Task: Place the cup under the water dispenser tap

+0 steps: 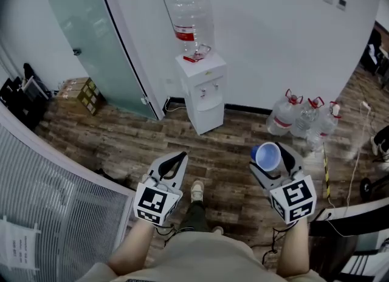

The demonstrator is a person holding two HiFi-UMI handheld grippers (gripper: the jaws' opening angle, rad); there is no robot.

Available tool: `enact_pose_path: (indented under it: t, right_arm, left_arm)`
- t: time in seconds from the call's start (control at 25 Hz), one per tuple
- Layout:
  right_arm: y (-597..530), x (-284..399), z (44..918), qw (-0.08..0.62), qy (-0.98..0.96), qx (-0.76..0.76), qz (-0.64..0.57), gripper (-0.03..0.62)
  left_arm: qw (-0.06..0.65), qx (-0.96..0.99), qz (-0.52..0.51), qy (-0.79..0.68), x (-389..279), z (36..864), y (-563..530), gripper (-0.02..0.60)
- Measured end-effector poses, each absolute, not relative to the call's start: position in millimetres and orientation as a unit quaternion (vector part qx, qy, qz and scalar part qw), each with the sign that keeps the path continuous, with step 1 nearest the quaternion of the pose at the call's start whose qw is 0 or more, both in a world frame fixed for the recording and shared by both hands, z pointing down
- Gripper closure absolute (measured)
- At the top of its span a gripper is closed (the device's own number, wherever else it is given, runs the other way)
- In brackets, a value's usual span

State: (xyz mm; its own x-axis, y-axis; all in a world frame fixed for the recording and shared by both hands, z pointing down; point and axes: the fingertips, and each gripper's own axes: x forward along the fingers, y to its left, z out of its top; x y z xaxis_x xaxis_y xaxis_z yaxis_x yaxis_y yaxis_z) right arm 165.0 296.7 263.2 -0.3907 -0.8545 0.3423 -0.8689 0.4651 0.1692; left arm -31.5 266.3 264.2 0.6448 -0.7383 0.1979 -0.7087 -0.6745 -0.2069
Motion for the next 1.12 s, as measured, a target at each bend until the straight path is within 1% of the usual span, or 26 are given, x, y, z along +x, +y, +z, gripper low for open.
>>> enact_pose_path:
  t: [0.2,0.52,0.68,1.12]
  right_arm:
    - [269.7,166.7,272.1,0.203,-0.832,0.516,0.02,0.226]
    - [193.8,163.6,283.7,0.217,-0.83,0.514,0.027,0.225]
    - [148.7,154.8,286.0,0.219,-0.83,0.512,0.037,0.226]
    - [0.4,115.8,308.3,0.255,-0.825,0.501,0.065,0.226]
  left_arm:
    - [0.05,-0.907,-0.13,0.397,-26.4,273.8,237.3,0.575]
    - [0.036,-0.911,-0.135,0.388,-23.9,286.5,160.3,0.575]
    - [0.034,-0.913,-0.134,0.383,-29.3,290.4,112.7,0.575]
    - [0.019,-0.918,-0.153,0.364,-56.4,297.7,-35.7,0.575]
